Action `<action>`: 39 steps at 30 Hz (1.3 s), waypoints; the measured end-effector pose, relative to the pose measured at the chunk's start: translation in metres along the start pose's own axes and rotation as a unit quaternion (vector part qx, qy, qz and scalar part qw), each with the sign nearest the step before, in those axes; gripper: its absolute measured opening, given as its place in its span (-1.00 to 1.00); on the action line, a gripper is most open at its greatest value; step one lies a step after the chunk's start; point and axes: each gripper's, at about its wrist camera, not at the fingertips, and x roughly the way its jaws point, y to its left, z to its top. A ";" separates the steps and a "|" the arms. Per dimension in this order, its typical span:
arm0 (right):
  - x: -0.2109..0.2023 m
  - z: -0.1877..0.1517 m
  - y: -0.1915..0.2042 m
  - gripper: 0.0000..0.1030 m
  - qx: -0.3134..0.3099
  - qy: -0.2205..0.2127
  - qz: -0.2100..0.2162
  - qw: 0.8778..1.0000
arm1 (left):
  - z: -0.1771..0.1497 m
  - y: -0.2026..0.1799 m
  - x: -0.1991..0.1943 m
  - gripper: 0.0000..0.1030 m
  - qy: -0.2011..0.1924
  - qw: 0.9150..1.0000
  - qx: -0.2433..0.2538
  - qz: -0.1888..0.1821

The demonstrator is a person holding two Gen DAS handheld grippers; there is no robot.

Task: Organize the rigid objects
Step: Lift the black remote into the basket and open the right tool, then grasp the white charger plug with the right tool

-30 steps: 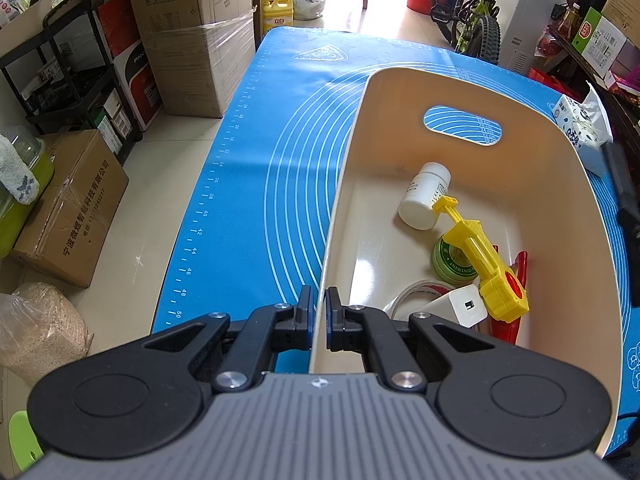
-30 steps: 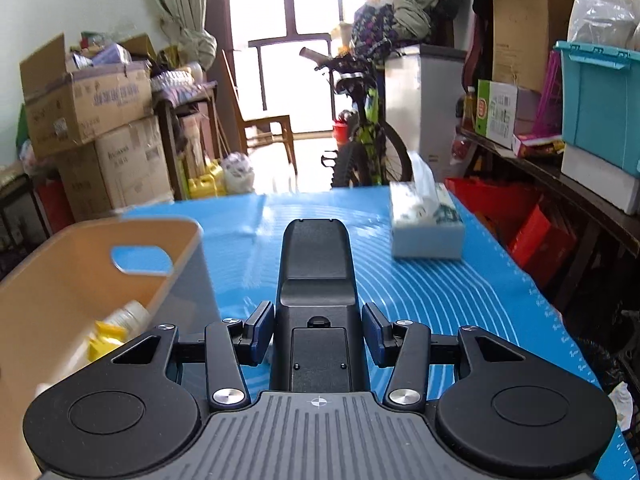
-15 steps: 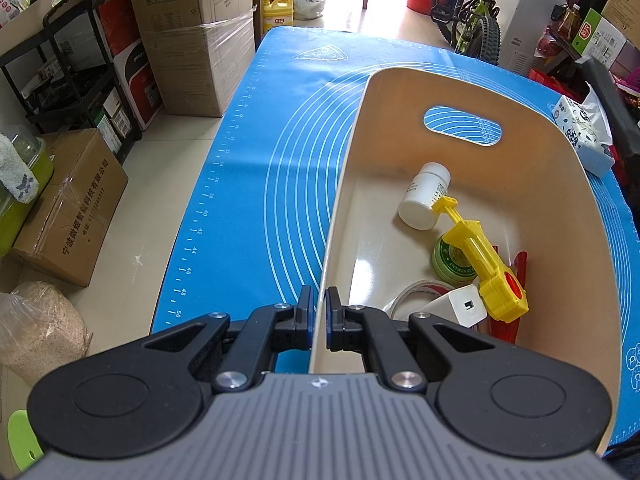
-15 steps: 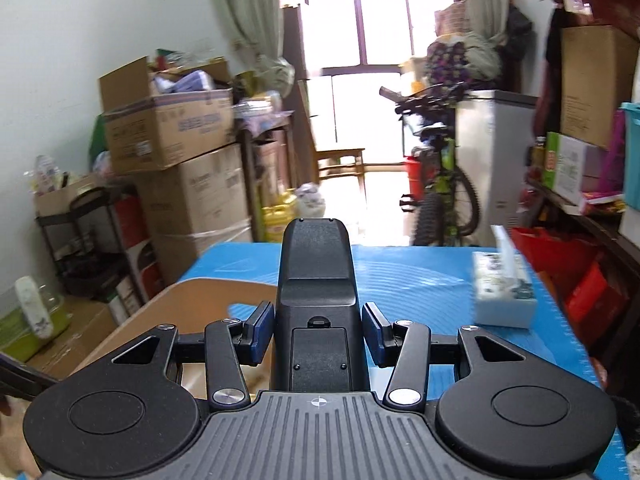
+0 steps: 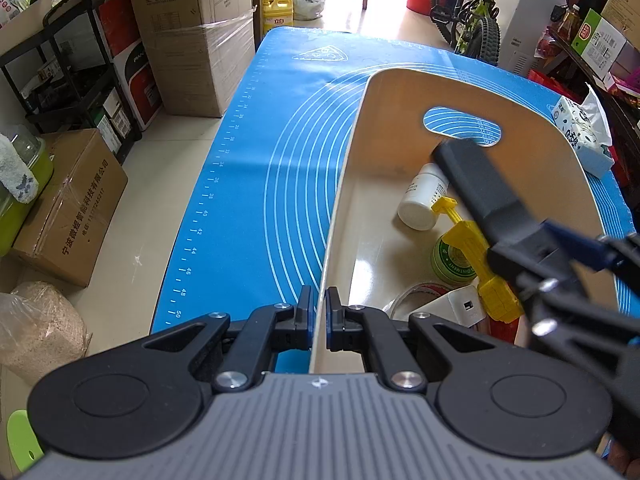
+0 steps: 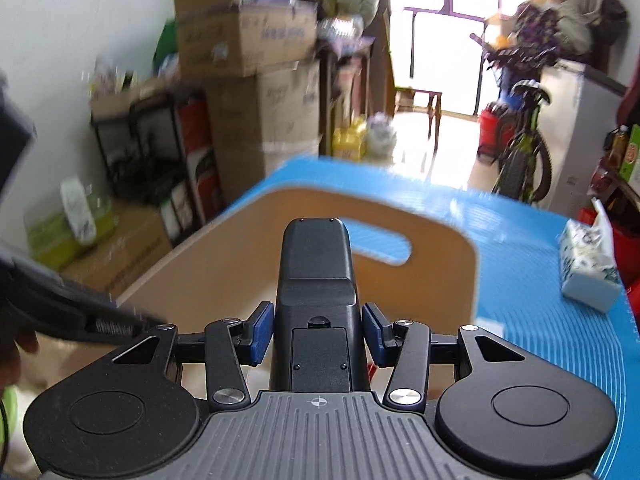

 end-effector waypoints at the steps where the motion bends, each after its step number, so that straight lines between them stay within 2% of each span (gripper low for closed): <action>1: 0.004 -0.001 0.003 0.04 -0.007 0.012 0.002 1.000 | 0.000 0.000 0.000 -0.87 0.000 1.000 0.000 0.000; 7: 0.020 -0.005 0.017 0.04 -0.035 0.076 0.011 0.996 | 0.000 0.000 0.000 -0.87 0.000 1.000 0.000 0.001; 14: 0.021 0.000 0.011 0.05 -0.014 0.092 0.019 0.995 | 0.000 -0.001 0.001 -0.87 0.000 1.000 0.001 0.001; 19: 0.011 -0.001 -0.001 0.22 0.008 0.063 0.028 0.998 | 0.000 -0.001 0.001 -0.87 0.000 1.000 0.001 0.001; 27: -0.024 0.005 -0.032 0.28 0.041 -0.010 0.021 0.999 | 0.000 -0.001 0.001 -0.86 0.000 1.000 0.001 0.002; 33: -0.044 0.011 -0.072 0.30 0.074 -0.052 -0.026 0.996 | 0.000 -0.001 0.001 -0.86 0.000 1.000 0.001 0.003; 39: -0.034 -0.002 -0.114 0.30 0.098 -0.041 -0.091 0.990 | 0.000 -0.002 0.001 -0.86 0.000 1.000 0.001 0.003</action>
